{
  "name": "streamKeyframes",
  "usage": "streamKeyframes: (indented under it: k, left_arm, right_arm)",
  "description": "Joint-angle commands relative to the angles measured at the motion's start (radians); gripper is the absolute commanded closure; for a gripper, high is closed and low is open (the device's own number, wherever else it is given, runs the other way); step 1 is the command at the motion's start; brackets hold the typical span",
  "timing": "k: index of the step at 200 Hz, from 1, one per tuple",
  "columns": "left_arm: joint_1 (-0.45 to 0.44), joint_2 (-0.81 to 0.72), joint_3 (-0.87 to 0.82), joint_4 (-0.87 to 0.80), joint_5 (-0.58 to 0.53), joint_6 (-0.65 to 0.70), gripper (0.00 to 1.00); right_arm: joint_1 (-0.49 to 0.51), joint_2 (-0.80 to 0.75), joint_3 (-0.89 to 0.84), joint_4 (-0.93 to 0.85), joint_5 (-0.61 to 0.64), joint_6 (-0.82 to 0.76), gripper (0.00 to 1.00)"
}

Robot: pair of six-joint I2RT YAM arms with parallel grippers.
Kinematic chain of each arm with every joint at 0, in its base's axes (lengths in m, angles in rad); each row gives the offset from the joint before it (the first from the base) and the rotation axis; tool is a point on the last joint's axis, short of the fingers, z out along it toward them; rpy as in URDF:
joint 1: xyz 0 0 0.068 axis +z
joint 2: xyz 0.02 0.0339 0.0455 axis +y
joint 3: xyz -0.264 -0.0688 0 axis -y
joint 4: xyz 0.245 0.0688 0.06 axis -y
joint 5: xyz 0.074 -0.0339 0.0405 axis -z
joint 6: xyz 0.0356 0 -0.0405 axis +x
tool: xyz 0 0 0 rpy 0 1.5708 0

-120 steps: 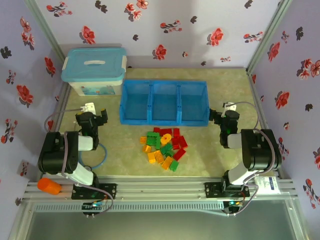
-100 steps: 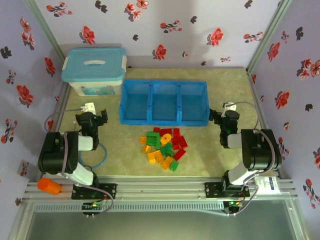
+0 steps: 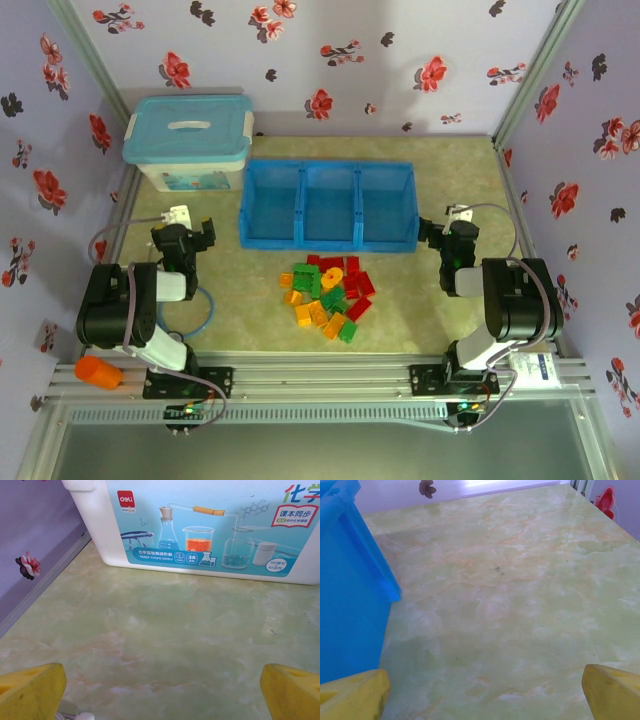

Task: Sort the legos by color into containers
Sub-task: Pick up the lego from the middle-left of the table.

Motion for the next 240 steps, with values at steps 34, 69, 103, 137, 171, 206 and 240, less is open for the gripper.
streamKeyframes:
  k: [34, 69, 103, 137, 171, 206, 240]
  left_arm:
    - [-0.003, -0.011, 0.005, 0.006, 0.005, -0.003, 0.00]
    - [-0.003, -0.011, 0.005, 0.006, 0.005, -0.003, 0.00]
    - [-0.003, -0.011, 0.005, 0.006, 0.006, -0.004, 0.00]
    - [-0.004, -0.011, 0.005, 0.006, 0.005, -0.003, 0.00]
    - [-0.003, -0.011, 0.005, 0.006, 0.005, -0.003, 0.00]
    - [-0.002, -0.010, 0.005, 0.006, 0.005, -0.004, 0.00]
    - [-0.007, -0.015, 0.001, 0.015, -0.003, 0.006, 0.00]
  right_arm:
    - [-0.007, -0.010, 0.010, 0.008, 0.010, 0.001, 0.01]
    - [-0.007, -0.010, 0.010, 0.008, 0.009, 0.001, 0.01]
    - [-0.007, -0.010, 0.010, 0.008, 0.010, 0.001, 0.01]
    - [-0.007, -0.010, 0.010, 0.008, 0.010, 0.001, 0.01]
    - [-0.007, -0.011, 0.011, 0.008, 0.011, 0.003, 0.01]
    - [-0.007, -0.009, 0.010, 0.007, 0.010, 0.003, 0.01]
    - [-0.006, -0.022, 0.011, 0.006, 0.065, 0.018, 0.01]
